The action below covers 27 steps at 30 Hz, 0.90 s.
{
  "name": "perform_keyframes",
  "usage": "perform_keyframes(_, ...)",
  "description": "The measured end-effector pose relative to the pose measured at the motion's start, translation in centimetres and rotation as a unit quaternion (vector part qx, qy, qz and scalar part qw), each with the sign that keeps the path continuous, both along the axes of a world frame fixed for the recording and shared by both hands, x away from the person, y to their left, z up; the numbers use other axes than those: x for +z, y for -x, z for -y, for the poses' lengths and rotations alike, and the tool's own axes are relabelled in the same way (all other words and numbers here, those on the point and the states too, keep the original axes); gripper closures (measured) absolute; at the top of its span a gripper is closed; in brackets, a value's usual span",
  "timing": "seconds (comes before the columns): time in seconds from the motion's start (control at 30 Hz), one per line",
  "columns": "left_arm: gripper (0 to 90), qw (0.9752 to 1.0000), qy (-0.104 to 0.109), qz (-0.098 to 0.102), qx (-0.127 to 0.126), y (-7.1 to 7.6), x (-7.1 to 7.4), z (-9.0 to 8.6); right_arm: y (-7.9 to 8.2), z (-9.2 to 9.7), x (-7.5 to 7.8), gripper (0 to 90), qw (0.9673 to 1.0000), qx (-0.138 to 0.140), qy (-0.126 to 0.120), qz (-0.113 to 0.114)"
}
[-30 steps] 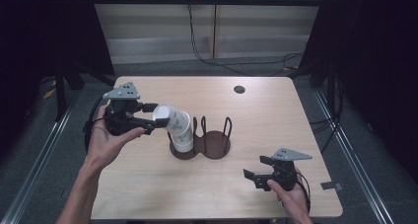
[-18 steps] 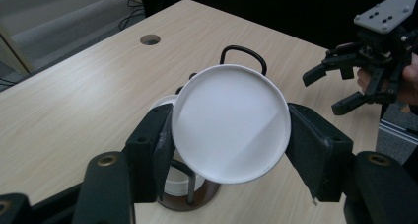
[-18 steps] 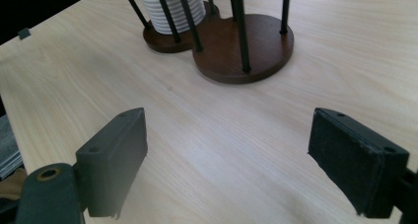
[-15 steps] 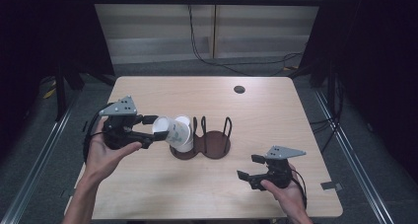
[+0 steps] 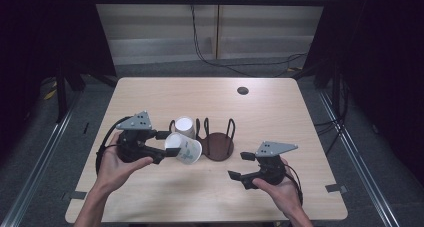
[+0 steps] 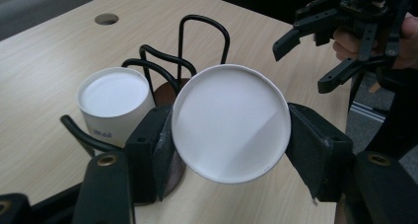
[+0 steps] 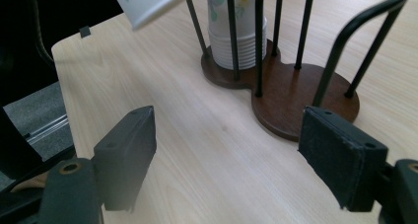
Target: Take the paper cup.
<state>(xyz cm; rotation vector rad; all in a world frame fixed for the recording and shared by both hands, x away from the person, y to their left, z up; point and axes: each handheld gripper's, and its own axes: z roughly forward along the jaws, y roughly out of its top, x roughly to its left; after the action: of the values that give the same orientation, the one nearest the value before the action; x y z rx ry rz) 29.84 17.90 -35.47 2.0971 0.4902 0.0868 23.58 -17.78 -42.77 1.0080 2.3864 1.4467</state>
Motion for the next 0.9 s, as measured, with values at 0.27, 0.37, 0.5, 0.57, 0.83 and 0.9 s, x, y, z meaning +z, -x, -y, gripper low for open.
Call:
perform_keyframes(0.27, 38.0, 0.9998, -0.007, -0.013, -0.014, 0.2, -1.1, 0.8, -0.4, -1.2, 0.0, 20.4, 0.9995, 0.030, -0.010, 0.005)
perform_keyframes(0.37, 38.0, 0.9997, 0.001, -0.017, -0.017, 0.4, -1.3, 0.8, -0.5, -1.5, 0.3, 20.4, 0.9992, 0.035, -0.015, 0.007)
perform_keyframes(0.5, 38.0, 0.9996, -0.002, -0.019, -0.023, 0.4, -1.5, 1.0, -0.6, -2.1, 0.8, 18.5, 0.9984, 0.051, -0.021, 0.011)
perform_keyframes(0.57, 38.0, 0.9993, 0.008, -0.027, -0.026, 0.4, -1.8, 1.0, -0.7, -2.8, 1.1, 15.3, 0.9971, 0.070, -0.024, 0.019)
perform_keyframes(0.83, 38.0, 0.9985, -0.002, -0.041, -0.037, 0.4, -3.0, 2.3, -0.8, -3.4, 0.7, 13.4, 0.9954, 0.084, -0.041, 0.023)
perform_keyframes(0.9, 38.0, 0.9979, -0.009, -0.043, -0.048, 0.5, -3.3, 3.0, -0.8, -3.6, 0.4, 13.5, 0.9949, 0.089, -0.043, 0.020)
